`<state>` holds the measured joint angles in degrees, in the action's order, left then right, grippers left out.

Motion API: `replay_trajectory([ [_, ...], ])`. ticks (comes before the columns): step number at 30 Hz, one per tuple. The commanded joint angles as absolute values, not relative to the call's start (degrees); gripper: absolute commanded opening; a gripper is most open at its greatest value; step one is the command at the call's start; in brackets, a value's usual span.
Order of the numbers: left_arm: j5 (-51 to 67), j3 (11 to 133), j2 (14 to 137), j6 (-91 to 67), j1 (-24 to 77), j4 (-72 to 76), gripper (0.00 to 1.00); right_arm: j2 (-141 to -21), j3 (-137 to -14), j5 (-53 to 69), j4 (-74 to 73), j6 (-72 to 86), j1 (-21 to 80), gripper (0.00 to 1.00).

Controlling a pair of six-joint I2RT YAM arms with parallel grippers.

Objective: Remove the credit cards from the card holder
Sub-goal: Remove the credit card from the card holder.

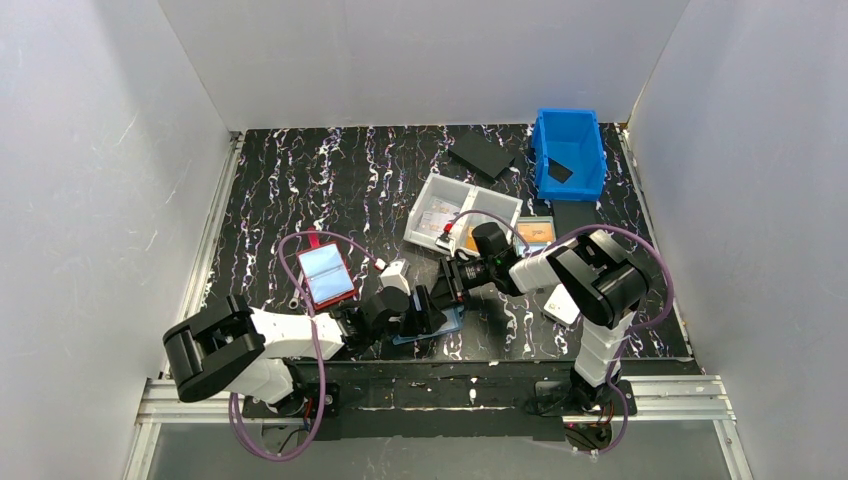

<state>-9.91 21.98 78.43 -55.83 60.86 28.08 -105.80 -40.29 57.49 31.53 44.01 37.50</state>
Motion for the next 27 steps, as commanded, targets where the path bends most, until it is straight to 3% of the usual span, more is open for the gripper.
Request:
replay_trajectory([
  [1, -7.6, 20.7, 80.9, -57.7, 60.9, 20.8, 0.61, -103.8, -40.9, 61.0, 35.6, 44.9, 38.1, 0.42],
  [6, -8.5, 19.0, 79.1, -59.1, 60.7, 20.5, 0.57, -102.5, -41.1, 62.2, 37.4, 45.4, 38.1, 0.54],
  [16, -11.1, 14.3, 74.2, -63.8, 60.2, 20.0, 0.52, -101.5, -42.1, 63.1, 35.8, 43.4, 37.7, 0.55],
  [23, -10.9, 11.8, 70.2, -66.3, 59.9, 19.9, 0.61, -100.9, -46.5, 60.1, 18.2, 28.3, 37.2, 0.56],
  [27, -11.5, 10.8, 69.0, -68.1, 59.6, 20.0, 0.59, -101.3, -47.2, 59.1, 15.2, 25.3, 37.2, 0.55],
])
